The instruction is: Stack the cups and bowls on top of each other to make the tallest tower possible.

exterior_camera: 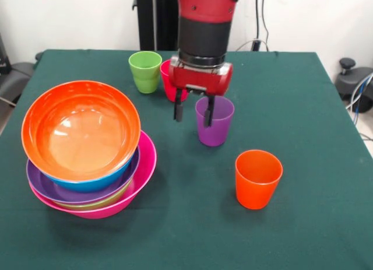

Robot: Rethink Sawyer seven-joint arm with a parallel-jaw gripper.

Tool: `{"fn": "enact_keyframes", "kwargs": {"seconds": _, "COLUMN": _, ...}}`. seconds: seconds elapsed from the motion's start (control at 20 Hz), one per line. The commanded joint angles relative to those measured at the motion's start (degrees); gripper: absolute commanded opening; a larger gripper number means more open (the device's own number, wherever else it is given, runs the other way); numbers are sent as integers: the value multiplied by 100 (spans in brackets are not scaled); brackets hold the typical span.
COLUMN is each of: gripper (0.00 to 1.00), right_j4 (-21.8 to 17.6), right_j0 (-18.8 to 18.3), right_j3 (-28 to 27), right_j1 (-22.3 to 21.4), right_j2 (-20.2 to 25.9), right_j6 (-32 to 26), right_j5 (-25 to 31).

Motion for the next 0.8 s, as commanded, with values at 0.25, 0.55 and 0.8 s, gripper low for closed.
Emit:
{"fn": "enact_keyframes", "kwargs": {"seconds": 0.25, "gripper": 100, "right_j4": 30, "right_j0": 296, "right_j3": -185, "right_j1": 220, "right_j2": -425, "right_j6": 581, "right_j5": -48}}
{"fn": "enact_keyframes", "kwargs": {"seconds": 0.55, "gripper": 100, "right_j4": 250, "right_j0": 188, "right_j3": 121, "right_j1": -383, "right_j2": -263, "right_j6": 288, "right_j5": 393}}
{"fn": "enact_keyframes", "kwargs": {"seconds": 0.8, "gripper": 100, "right_j4": 452, "right_j0": 90, "right_j3": 165, "right_j1": -641, "right_j2": -123, "right_j6": 92, "right_j5": 689}}
